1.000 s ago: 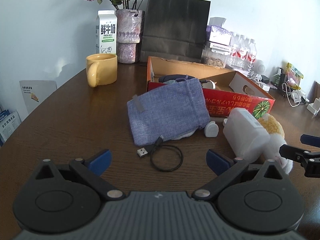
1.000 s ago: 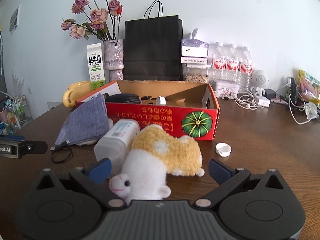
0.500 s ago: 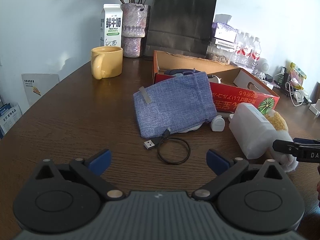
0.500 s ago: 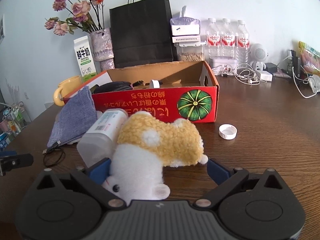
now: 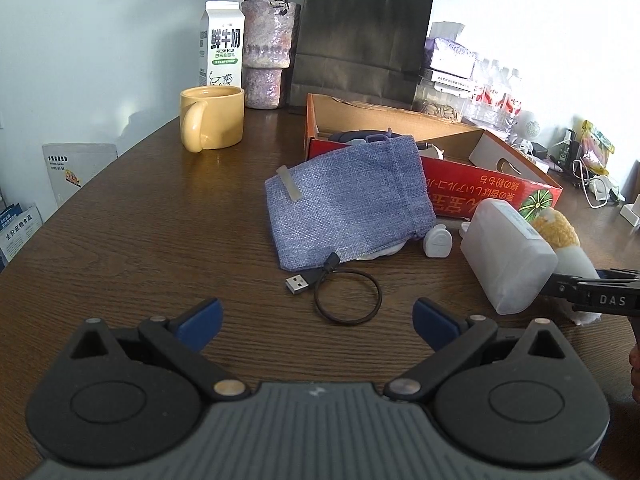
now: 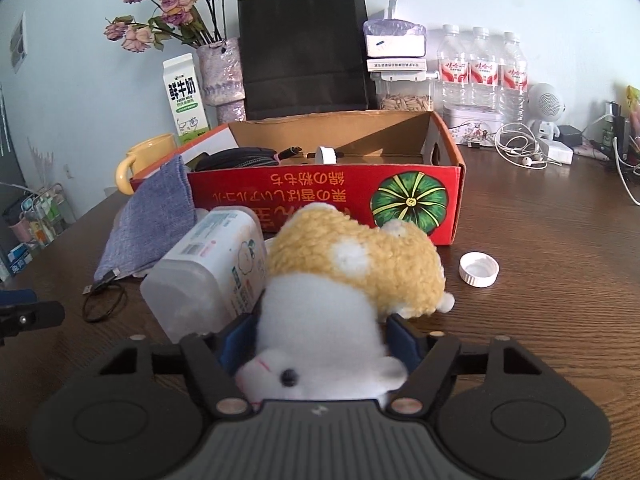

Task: Organize objects
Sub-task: 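Grasp the white plush sheep with the right tool while the left tool grasps the black USB cable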

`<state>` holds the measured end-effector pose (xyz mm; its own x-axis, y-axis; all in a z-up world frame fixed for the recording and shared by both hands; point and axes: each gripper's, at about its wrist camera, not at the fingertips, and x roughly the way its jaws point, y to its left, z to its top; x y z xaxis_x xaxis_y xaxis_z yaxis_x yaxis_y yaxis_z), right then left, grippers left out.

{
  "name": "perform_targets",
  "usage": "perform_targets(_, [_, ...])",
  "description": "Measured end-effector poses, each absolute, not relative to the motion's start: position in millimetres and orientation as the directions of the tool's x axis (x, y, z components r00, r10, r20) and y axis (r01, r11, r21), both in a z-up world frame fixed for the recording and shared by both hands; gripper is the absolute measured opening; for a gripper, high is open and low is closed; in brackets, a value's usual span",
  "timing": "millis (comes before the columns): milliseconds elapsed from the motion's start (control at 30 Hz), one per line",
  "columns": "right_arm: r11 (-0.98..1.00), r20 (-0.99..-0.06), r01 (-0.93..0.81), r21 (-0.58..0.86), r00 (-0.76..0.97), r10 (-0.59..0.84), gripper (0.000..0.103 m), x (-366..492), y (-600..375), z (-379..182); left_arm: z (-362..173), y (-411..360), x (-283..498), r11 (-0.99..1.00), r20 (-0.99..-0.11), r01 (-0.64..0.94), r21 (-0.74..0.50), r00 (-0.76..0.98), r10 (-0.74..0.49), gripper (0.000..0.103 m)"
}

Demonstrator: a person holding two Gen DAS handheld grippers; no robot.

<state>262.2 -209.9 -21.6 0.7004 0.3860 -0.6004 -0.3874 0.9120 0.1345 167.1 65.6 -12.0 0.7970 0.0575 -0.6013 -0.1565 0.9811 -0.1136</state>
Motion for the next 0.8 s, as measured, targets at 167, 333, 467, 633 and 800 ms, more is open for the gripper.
perform_targets(167, [0.905,-0.592,-0.391,0.166,0.695,0.409,0.062,263,-213,-24,-13,66,169,0.981,-0.605,-0.16,-0.109,0.794,0.062,0.103])
perform_targets(333, [0.909,-0.569,-0.391,0.144,0.719,0.399,0.059,258,-213,-25,-14,63,172,0.982,-0.608,-0.154,-0.106,0.792,0.059,0.103])
perform_targets(467, [0.915,-0.537,-0.386,0.119,0.75,0.387,0.057,251,-213,-22,-17,61,175,0.983,-0.615,-0.156,-0.1,0.786,0.063,0.103])
perform_targets(633, [0.927,-0.477,-0.369,0.073,0.803,0.357,0.057,240,-214,-15,-19,60,184,0.985,-0.621,-0.154,-0.081,0.781,0.071,0.103])
perform_targets(800, [0.93,-0.456,-0.359,0.076,0.817,0.353,0.057,238,-218,-13,-17,63,195,0.987,-0.61,-0.154,-0.047,0.787,0.093,0.103])
